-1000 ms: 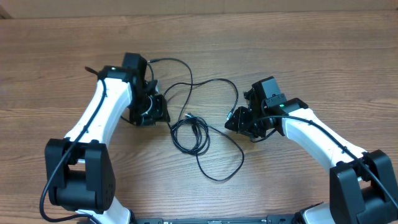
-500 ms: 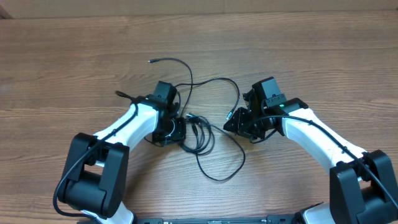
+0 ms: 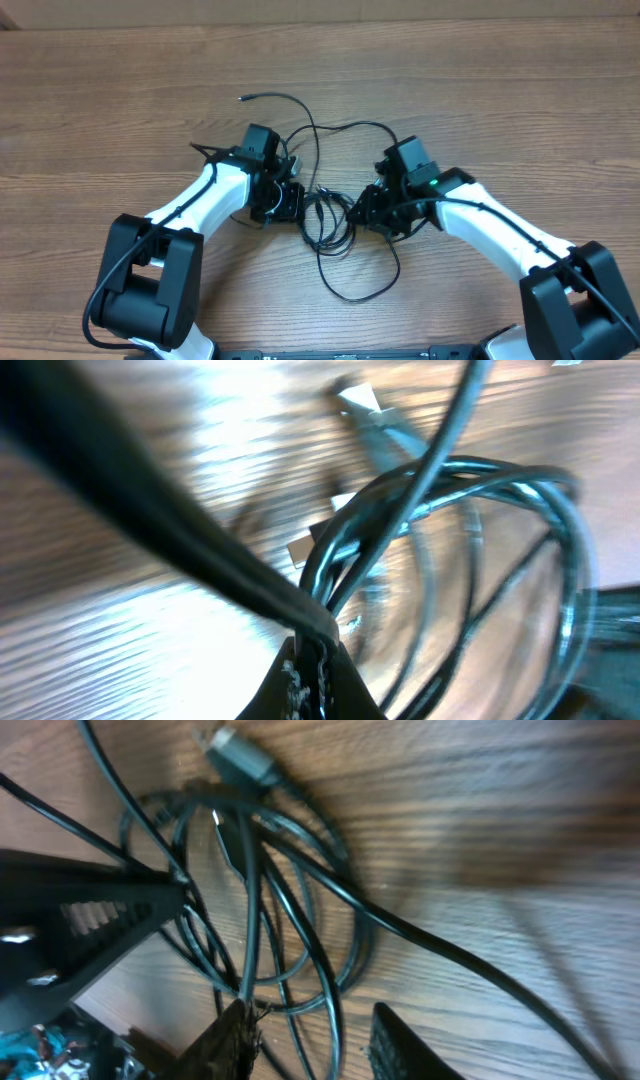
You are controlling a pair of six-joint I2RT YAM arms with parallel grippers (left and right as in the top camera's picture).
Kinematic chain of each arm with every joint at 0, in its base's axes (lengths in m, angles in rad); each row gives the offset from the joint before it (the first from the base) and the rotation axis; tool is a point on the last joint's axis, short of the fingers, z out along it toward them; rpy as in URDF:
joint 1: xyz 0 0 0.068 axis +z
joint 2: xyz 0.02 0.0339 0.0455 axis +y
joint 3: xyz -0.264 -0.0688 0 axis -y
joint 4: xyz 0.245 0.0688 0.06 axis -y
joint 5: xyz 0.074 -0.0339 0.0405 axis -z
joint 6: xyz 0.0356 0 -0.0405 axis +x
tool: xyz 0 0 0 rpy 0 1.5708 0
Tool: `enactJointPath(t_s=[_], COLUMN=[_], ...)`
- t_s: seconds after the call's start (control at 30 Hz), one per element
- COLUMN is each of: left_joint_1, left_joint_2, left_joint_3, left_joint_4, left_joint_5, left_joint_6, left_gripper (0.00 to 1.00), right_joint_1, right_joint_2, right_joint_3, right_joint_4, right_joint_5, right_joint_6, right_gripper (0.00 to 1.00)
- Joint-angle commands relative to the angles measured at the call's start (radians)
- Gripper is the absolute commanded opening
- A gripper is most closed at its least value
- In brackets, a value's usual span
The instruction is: Untangle cables
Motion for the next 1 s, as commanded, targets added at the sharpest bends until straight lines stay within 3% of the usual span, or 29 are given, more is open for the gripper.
enactJointPath(t_s=[0.0,0.13,0.27,0.37,0.6,0.97], left_joint_1=[0.024,0.044,0.050,0.053,0.106,0.143], left_joint_2=[-0.019,-0.019,-0.019,-0.019,-0.019,-0.019], left_joint_3=[0.087,0.132,0.142,0.143,0.202,0.265], left_joint_4=[-0.020,-0.053,-0.051,-0.034,-0.054,-0.063], left_joint_5=[0.201,0.210,0.267,0.317,0.461,0.454], left_joint_6=[0.114,0.115,0.137,0.142,0.174,0.118], left_gripper=[0.04,0.04,0.04,0.04,0.04,0.04], right_joint_1=[0.042,0.048,0.044,0.027,-0.097,-0.196], right_joint_2=[0.004,0.004,0.004,0.004,0.003,-0.002], right_joint_3=[-0.019,-0.019,-0.019,-0.018,0.011,0.156], right_joint_4=[0.009,0.014,0.039,0.065,-0.057,-0.256], right_joint_5=[0.112,0.130,0.130,0.134,0.132,0.114], right_joint_6=[0.121,0.129,0.129,0.128,0.061,-0.144], right_gripper=[0.30,0.29,0.21,0.04,0.04,0.04])
